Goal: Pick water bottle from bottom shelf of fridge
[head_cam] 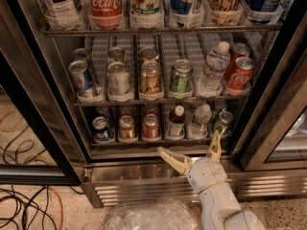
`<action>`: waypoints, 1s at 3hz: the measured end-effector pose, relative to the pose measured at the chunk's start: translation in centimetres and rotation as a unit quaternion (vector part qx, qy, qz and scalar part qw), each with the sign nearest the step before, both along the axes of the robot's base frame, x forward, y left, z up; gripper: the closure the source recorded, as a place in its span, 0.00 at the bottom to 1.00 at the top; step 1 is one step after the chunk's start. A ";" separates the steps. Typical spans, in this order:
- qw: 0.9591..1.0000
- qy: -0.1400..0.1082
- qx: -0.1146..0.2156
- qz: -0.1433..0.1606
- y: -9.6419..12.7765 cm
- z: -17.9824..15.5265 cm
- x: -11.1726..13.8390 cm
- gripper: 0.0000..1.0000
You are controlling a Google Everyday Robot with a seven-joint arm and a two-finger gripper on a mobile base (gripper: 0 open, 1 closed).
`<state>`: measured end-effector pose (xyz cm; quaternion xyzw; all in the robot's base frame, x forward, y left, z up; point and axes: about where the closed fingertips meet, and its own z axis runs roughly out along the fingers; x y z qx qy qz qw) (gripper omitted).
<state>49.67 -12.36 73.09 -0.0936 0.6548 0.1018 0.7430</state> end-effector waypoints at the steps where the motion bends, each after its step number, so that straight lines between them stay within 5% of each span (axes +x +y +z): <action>1: 1.000 0.012 0.008 -0.001 -0.1 -0.3 0.4 0.00; 3: 0.999 0.012 -0.013 -0.031 -2.4 -2.2 1.7 0.00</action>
Offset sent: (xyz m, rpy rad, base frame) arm 0.0152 -0.0260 -0.0169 -0.0167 0.0747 -0.0686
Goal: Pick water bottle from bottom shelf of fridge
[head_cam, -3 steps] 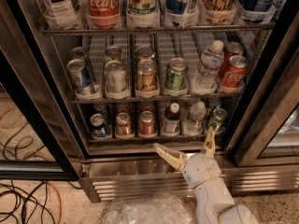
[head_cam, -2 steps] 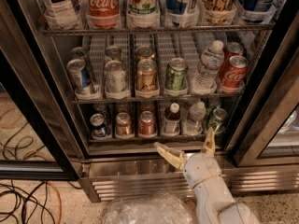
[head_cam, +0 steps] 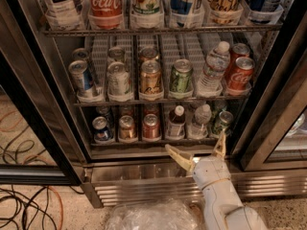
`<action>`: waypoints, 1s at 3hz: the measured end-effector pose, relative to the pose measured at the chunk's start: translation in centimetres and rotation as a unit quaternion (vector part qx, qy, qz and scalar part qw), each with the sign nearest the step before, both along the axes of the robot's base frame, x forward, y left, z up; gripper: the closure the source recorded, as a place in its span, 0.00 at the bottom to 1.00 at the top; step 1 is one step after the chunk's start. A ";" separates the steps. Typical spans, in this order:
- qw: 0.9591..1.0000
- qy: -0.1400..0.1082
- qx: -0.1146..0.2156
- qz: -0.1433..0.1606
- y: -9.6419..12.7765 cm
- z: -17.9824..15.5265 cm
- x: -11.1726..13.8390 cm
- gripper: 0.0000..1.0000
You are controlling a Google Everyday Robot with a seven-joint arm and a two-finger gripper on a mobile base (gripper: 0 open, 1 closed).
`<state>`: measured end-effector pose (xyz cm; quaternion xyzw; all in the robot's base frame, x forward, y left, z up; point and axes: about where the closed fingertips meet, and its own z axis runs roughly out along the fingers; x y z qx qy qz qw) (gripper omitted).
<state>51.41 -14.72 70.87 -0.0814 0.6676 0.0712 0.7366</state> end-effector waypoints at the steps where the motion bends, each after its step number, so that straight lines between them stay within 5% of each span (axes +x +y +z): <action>1: 0.999 -0.030 -0.008 -0.010 -0.8 -1.3 1.0 0.00; 3: 0.999 -0.049 0.003 -0.023 -1.4 -4.1 2.8 0.00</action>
Offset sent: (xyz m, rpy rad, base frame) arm 0.0325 -0.0141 -0.0437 0.0045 -0.1351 -0.0431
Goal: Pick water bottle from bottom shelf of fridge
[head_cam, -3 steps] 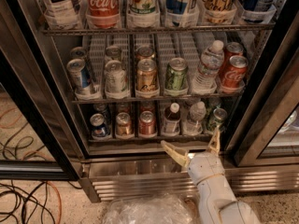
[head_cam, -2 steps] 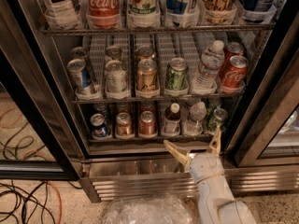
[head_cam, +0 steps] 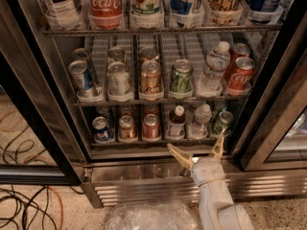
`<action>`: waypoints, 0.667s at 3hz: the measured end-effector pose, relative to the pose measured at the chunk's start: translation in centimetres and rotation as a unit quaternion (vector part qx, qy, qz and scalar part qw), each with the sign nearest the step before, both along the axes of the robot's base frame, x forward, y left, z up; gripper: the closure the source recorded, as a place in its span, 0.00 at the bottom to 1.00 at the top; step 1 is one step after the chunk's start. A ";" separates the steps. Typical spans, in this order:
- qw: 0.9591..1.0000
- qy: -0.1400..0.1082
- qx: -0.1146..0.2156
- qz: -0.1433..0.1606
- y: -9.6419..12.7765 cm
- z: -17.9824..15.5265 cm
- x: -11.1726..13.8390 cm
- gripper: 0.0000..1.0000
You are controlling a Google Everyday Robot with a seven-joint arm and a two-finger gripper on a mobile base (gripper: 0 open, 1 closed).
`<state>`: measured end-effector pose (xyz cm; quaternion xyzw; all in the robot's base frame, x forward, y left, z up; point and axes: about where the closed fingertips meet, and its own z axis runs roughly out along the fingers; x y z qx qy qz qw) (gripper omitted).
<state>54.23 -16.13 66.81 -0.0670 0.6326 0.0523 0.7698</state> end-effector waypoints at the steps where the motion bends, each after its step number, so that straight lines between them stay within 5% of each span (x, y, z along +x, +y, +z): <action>1: 1.000 -0.003 0.001 -0.010 -0.5 -1.3 0.7 0.00; 2: 1.000 -0.005 0.003 -0.021 -1.3 -2.3 1.8 0.00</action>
Offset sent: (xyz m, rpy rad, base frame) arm 0.0312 -0.0240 -0.0358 0.0131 -0.0161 -0.0714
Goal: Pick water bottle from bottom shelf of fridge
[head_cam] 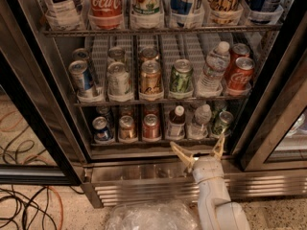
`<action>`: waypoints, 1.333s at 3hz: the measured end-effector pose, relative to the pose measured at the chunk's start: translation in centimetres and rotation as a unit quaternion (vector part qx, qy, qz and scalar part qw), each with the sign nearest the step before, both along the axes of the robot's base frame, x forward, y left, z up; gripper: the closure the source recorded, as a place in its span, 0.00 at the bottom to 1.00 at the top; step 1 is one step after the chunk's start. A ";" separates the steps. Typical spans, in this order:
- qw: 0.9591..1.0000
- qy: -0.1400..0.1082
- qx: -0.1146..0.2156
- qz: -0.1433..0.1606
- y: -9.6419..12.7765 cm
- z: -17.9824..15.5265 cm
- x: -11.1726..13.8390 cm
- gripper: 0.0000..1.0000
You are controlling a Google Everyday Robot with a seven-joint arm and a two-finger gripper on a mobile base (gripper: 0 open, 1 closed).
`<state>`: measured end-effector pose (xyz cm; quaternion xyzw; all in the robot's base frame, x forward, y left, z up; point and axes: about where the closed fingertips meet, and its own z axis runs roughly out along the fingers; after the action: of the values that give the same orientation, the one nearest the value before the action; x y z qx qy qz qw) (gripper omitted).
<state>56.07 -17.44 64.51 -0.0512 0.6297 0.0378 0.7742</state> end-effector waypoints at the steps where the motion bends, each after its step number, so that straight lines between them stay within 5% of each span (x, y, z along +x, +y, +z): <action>1: 1.000 0.004 0.001 -0.008 -0.5 -1.1 0.9 0.00; 2: 1.000 0.013 -0.001 -0.014 -0.8 -2.2 1.8 0.00; 4: 0.999 0.021 -0.002 -0.024 -1.1 -3.4 2.6 0.40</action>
Offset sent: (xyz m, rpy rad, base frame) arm 0.0275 -0.0136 -0.0353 -0.0075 0.0468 -0.0437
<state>58.62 -18.59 61.15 -0.0372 0.6471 0.0191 0.7613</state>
